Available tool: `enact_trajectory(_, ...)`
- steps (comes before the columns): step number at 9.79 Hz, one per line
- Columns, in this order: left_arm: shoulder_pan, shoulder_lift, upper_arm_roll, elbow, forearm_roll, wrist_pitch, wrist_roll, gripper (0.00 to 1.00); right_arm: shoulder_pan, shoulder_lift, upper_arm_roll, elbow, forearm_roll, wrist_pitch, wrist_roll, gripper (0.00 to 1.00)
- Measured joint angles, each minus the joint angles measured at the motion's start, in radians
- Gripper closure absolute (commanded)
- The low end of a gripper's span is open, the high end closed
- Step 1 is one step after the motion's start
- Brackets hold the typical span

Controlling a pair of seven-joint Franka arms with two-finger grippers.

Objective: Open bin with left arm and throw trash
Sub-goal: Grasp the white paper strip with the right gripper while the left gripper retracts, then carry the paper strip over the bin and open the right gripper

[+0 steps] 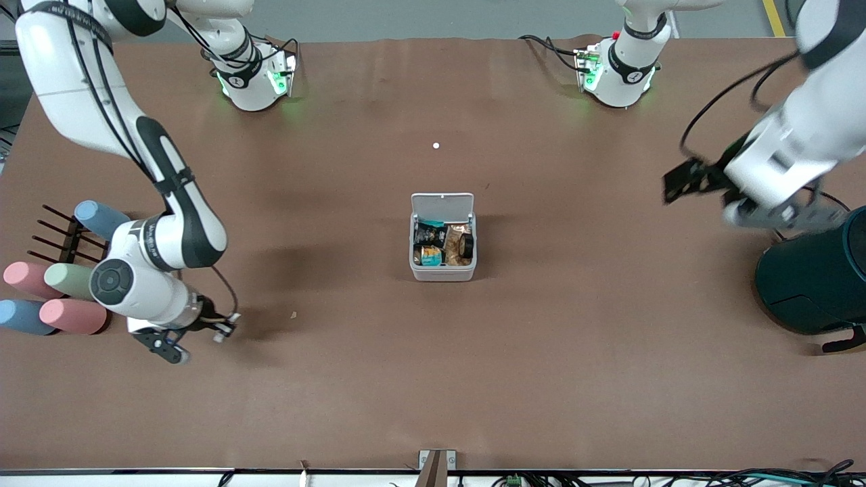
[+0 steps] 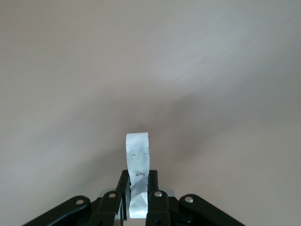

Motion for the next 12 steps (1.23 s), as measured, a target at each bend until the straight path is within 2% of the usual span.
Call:
enact_trajectory(2, -0.05, -0.069, 0.12, -0.07, 0.029, 0.012, 0.146, 0.0, 0.119, -0.037, 0.07, 0.126, 0.011, -0.177, 0.226, 1.0)
enact_trajectory(3, -0.051, -0.068, 0.147, -0.079, 0.029, 0.025, 0.176, 0.0, 0.196, -0.041, 0.092, 0.15, 0.011, -0.197, 0.335, 1.0)
enact_trajectory(6, -0.053, -0.069, 0.152, -0.073, 0.03, 0.052, 0.117, 0.0, 0.413, -0.033, 0.098, 0.16, 0.01, -0.185, 0.446, 1.0)
enact_trajectory(10, -0.047, -0.066, 0.154, -0.066, 0.023, 0.055, 0.075, 0.0, 0.527, -0.028, 0.098, 0.161, 0.01, -0.184, 0.37, 0.99)
enact_trajectory(11, -0.046, -0.065, 0.154, -0.066, 0.015, 0.055, 0.063, 0.0, 0.551, -0.026, 0.098, 0.161, 0.01, -0.183, 0.366, 0.96)
enact_trajectory(12, -0.04, -0.065, 0.155, -0.066, 0.0, 0.055, 0.055, 0.0, 0.568, -0.025, 0.098, 0.161, 0.01, -0.182, 0.365, 0.78)
